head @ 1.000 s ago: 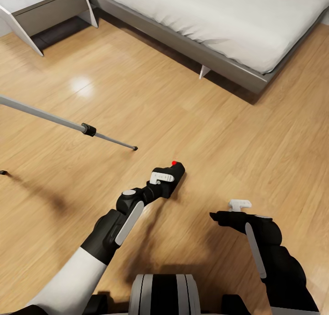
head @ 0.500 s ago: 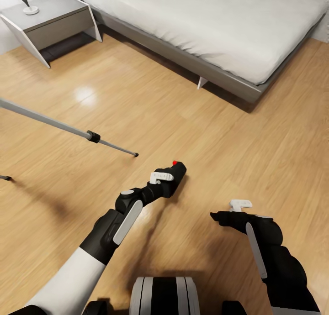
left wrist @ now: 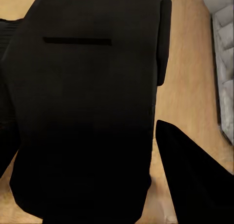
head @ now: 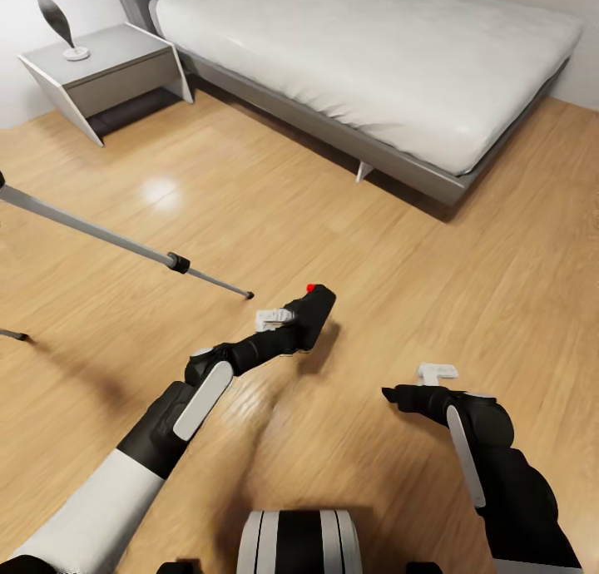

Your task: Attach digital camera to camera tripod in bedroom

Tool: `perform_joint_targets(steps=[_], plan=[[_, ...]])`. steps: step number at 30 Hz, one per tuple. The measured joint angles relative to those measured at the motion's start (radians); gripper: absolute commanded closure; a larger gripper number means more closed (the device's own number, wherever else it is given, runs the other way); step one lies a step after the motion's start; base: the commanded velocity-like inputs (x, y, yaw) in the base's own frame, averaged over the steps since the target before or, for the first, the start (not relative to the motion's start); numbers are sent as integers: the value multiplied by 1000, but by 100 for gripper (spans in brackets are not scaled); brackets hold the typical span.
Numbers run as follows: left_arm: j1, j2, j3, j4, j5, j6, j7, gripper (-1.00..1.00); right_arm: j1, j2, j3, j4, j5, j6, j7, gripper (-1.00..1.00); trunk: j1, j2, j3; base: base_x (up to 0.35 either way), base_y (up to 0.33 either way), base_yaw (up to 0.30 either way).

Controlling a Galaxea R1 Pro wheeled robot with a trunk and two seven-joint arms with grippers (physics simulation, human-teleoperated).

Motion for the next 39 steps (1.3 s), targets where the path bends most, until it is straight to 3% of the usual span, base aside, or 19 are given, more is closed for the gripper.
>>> perform_joint_targets(steps=[1, 3, 11, 15, 18, 25, 31, 33, 39], plan=[[-2, 39, 0, 2, 78, -40, -84, 100, 0, 0, 0, 0, 0, 1, 0, -100, 0, 0, 4, 0, 0, 0], [-2, 55, 0, 4, 96, -50, -118, 100, 0, 0, 0, 0, -1, 2, 0, -100, -1, 1, 12, 0, 0, 0], [5, 81, 2, 7, 114, -60, -182, 100, 0, 0, 0, 0, -1, 19, 0, -100, -5, 3, 43, 0, 0, 0], [15, 122, 2, 11, 121, -62, -195, 100, 0, 1, 0, 0, -2, 22, 0, -100, -7, 4, 58, 0, 0, 0], [19, 146, 2, 30, 147, -63, -205, 100, 0, 1, 1, 0, -1, 23, 0, -100, -8, 4, 70, 0, 0, 0], [21, 156, 1, 114, 189, -93, -212, 100, 0, -2, 0, -1, -1, 24, 1, -100, -11, 6, 97, 0, 0, 0], [21, 156, -1, 237, 198, -207, -245, 100, 0, -2, 0, -1, -2, 25, 2, -100, -14, 7, 120, 0, 0, 0], [21, 156, -2, 242, 203, -239, -274, 100, 0, 1, 2, -2, -2, 25, 2, -100, -15, 8, 128, 0, 0, 0], [21, 156, -2, 255, 208, -248, -288, 100, 0, 2, 2, -1, -2, 25, 2, -100, -18, 9, 151, 0, 0, 0]])
